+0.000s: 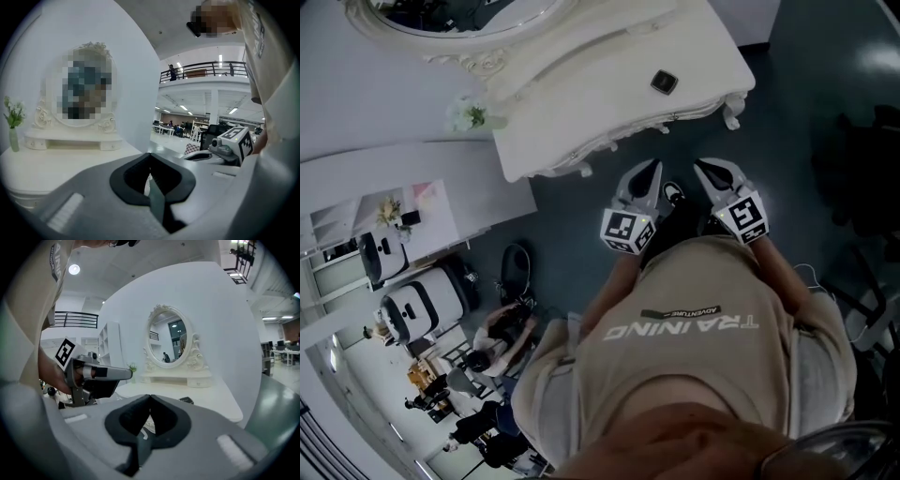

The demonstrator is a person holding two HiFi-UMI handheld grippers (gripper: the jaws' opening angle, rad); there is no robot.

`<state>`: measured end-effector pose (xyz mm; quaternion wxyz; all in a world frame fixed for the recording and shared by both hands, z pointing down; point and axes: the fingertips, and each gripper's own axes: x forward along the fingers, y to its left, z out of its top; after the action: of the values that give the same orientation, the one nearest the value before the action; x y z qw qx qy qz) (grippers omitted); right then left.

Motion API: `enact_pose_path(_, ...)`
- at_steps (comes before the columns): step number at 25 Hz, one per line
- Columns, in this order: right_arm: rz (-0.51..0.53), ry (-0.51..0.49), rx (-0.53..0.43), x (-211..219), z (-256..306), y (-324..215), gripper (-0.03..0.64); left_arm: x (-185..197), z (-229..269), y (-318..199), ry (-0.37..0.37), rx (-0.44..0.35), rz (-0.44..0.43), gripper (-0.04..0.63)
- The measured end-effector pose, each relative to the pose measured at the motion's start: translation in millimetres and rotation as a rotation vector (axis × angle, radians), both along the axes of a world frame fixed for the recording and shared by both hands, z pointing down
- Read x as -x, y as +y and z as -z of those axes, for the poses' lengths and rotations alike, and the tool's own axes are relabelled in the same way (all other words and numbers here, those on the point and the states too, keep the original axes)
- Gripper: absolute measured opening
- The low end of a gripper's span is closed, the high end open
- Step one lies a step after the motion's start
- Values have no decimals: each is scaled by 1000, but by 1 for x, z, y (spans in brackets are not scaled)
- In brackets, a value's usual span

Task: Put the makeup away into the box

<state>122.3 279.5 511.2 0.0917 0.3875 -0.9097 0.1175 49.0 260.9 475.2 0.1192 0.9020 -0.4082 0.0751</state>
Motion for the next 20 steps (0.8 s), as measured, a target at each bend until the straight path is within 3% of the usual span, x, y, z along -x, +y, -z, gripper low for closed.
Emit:
enact_pose_path(11,20,71,-64,77,32,-82,3,51,14,-72,39,-17,-94,6)
enact_pose_path(20,-115,105,-38,108,24,-151,3,100,5,-138,30,-57,-183,8)
